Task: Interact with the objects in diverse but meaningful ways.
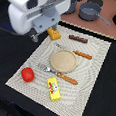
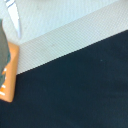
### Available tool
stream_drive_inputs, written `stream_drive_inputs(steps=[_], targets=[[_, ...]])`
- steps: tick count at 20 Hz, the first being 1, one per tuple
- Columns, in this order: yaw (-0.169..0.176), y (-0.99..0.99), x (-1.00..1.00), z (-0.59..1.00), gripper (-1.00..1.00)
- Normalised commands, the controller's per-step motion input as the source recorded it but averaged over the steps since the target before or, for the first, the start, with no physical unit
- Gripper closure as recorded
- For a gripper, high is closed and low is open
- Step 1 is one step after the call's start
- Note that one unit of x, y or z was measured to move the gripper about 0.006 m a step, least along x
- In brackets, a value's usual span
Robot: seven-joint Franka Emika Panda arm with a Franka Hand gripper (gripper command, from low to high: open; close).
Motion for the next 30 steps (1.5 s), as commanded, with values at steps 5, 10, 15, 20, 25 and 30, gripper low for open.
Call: stream_drive_inputs(steps=[5,10,15,20,25,30], targets=[[0.0,0.94,-0.13,-0.12,-1.0],[-0.03,0.8,-0.23,-0.28,-1.0],[-0.137,0.44,-0.24,-0.5,-1.0],[-0.151,0.2,-0.32,-0.53,-1.0],[-0.068,0.18,-0.5,-0.49,-1.0],[-0.017,0.23,-0.6,-0.43,-1.0]])
